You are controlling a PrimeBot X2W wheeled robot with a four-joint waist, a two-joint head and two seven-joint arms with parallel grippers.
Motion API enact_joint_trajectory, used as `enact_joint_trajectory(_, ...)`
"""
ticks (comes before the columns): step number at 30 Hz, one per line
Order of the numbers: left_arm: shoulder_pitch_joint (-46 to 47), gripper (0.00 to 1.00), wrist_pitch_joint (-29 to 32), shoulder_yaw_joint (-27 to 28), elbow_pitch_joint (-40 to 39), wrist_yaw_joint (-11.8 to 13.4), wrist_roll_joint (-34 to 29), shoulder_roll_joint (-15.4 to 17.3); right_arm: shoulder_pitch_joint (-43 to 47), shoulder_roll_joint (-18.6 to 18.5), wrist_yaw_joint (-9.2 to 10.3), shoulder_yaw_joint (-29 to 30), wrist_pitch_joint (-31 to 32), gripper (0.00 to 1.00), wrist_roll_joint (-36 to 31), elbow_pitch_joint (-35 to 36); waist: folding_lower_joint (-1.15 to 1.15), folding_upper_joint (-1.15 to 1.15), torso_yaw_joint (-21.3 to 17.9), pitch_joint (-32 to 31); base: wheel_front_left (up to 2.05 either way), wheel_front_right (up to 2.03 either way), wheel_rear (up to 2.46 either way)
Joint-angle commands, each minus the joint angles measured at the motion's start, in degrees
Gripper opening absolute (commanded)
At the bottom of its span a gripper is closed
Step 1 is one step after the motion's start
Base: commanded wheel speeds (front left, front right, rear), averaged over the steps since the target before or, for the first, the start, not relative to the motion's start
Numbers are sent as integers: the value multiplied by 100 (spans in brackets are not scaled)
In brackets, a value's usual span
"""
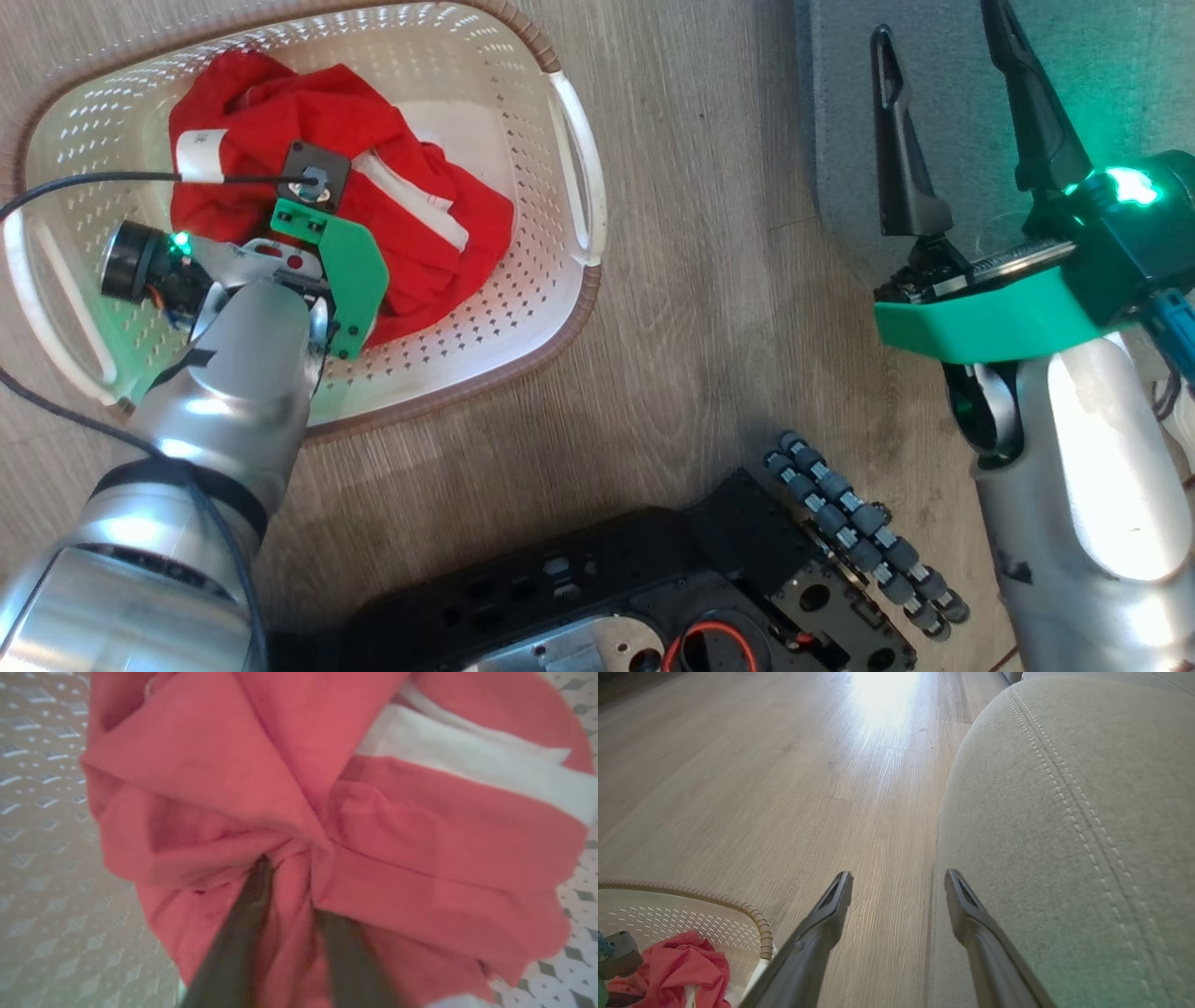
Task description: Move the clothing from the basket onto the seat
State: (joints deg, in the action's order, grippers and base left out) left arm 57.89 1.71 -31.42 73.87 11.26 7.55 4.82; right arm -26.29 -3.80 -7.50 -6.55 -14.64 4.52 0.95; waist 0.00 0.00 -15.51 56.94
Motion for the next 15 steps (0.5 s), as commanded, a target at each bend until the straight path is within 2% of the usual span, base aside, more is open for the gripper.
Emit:
enact_joint_trajectory(1,-153,0,9,74,8,-36,26,124,216,46,1,-117,-36,100,-53,150,0,0,8,-2,0,0,0)
enact_joint_trajectory(8,-209,0,-300,118,8,-117,199,87,36,58,1,-138,-36,100,-16,61,0,0,12,-160,0,0,0)
enact_joint_trajectory(15,-531,0,-917,292,6,-227,557,-97,29,-29,1,-71,-36,100,-21,-112,0,0,283,-842,0,0,0)
